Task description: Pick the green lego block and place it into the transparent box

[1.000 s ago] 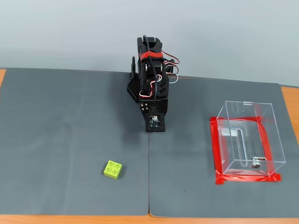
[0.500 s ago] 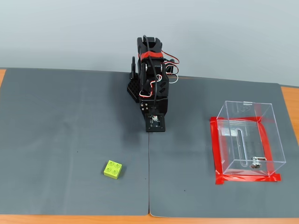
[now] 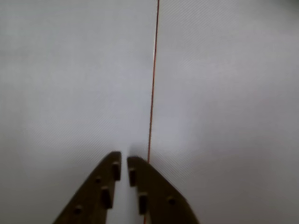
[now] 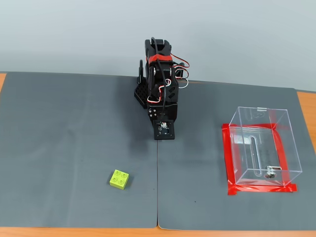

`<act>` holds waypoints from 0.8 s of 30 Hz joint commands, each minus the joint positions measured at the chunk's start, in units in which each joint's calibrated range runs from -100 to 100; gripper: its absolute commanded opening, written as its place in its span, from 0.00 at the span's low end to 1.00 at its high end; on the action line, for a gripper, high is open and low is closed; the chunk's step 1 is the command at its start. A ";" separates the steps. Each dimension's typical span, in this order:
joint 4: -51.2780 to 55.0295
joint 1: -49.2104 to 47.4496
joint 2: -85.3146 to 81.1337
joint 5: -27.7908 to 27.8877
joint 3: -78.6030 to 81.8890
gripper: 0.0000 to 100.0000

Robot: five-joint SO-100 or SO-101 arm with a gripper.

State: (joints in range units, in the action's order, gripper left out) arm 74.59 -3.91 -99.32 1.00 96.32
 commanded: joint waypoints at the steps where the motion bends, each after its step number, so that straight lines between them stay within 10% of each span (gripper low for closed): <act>1: -0.46 0.14 0.68 0.12 -3.92 0.02; 24: -14.52 0.96 37.64 -0.25 -24.99 0.02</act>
State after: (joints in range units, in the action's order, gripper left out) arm 60.88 -3.61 -66.27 0.90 77.55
